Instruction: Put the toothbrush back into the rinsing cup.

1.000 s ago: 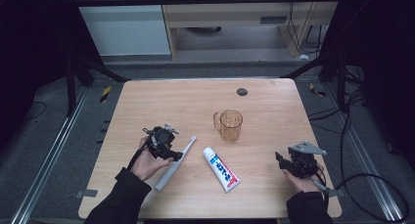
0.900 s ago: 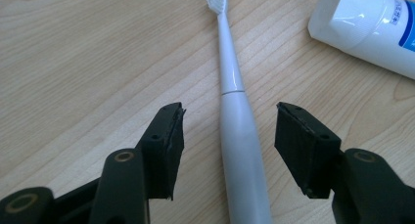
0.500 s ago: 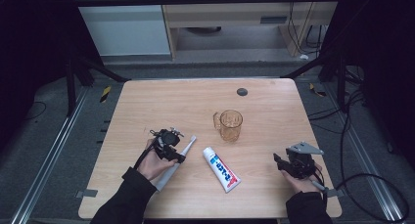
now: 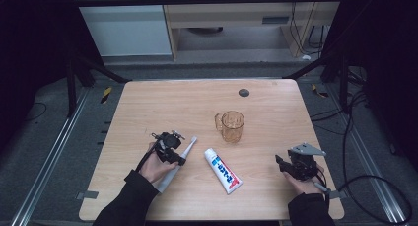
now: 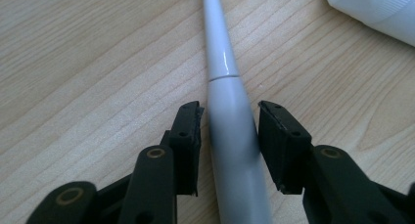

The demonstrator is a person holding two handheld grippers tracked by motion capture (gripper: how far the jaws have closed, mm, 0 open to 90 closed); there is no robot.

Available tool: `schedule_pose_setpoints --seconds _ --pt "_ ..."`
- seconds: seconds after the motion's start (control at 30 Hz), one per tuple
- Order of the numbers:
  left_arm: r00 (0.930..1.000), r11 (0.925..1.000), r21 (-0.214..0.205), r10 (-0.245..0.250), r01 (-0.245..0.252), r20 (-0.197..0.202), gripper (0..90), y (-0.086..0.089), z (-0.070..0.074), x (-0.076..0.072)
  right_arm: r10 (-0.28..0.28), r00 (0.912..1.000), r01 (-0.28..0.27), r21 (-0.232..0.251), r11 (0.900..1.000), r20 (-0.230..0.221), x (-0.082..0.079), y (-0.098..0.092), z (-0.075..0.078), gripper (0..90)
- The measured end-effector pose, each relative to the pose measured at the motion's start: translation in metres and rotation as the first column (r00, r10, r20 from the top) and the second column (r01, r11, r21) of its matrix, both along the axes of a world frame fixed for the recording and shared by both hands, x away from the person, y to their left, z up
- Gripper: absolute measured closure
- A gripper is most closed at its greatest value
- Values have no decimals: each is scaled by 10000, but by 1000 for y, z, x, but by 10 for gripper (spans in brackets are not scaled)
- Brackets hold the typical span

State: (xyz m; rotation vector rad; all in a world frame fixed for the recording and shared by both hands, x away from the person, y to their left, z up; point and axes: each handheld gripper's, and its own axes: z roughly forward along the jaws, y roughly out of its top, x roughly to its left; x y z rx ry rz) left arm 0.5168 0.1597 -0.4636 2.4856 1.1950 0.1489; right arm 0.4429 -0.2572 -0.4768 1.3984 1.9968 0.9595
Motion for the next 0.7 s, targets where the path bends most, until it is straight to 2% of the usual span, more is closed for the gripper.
schedule_pose_setpoints --seconds 0.33,0.7 --pt "9997 9998 -186 87 -91 -218 651 0 -5 1 12 10000 -12 -29 10000 -14 0 0 0 469" --pt "9998 9993 -338 162 -165 -86 667 1 -5 -1 -14 10000 14 28 10000 -15 0 0 0 469"
